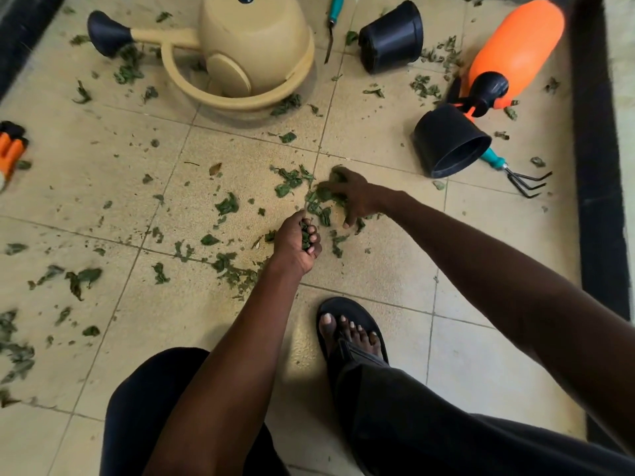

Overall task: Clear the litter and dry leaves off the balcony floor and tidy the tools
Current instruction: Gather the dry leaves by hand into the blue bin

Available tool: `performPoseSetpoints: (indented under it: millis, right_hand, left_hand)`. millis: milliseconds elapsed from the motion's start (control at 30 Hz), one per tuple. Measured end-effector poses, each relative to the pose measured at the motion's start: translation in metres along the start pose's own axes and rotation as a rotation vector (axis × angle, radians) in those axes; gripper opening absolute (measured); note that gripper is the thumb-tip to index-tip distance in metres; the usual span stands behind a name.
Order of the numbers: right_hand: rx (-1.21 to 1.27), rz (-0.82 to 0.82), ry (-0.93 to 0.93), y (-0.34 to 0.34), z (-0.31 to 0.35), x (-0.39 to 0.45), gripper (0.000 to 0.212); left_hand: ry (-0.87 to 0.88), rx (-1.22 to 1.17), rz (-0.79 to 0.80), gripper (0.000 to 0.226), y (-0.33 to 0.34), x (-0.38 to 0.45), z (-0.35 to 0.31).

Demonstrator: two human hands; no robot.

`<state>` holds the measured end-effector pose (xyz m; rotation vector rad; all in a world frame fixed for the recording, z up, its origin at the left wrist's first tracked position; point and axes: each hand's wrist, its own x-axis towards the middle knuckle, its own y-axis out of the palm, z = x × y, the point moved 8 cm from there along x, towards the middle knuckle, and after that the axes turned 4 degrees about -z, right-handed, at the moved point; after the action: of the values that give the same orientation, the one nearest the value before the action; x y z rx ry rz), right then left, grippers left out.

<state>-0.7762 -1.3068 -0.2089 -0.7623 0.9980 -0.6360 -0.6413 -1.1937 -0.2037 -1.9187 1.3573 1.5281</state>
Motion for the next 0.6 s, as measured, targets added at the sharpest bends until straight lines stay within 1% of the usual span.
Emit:
performPoseSetpoints:
  millis: [67,133,233,333,400,467,533,600]
  right_hand:
    - [-0.055,-0.056,-0.046,0.010,0.006,-0.005,0.088]
    - [-0.098,-0.159,-0.047,0.010,0.013,-0.015,0.068]
    - [-0.176,-0.301,-0.079,0.006,0.021,-0.027,0.045]
    - [-0.221,-0.343,-0.035,0.007,0.017,-0.035,0.037]
    - [-0.178,-0.350,0.018,0.004,0.010,-0.039,0.034]
    - [0.002,-0.405,0.161,-0.007,-0.004,-0.044,0.029]
    - [0.294,-0.528,0.354,-0.020,-0.023,-0.054,0.027]
    - [0.648,-0.647,0.488,-0.023,-0.035,-0.063,0.027]
  left_hand:
    - [-0.002,0.014,-0.002,0.035,-0.002,-0.001,0.003]
    - [-0.002,0.020,-0.017,0.035,-0.005,-0.001,0.006]
    - [-0.015,0.007,-0.029,0.035,-0.006,-0.002,0.011]
    - [-0.049,-0.015,-0.048,0.039,-0.006,-0.004,0.020]
    - [-0.071,-0.030,-0.058,0.040,-0.005,-0.006,0.026]
    - [-0.083,-0.048,-0.066,0.039,-0.003,-0.006,0.031]
    - [-0.081,-0.056,-0.066,0.036,-0.001,-0.006,0.034]
    - [-0.063,-0.038,-0.057,0.034,0.001,-0.005,0.034]
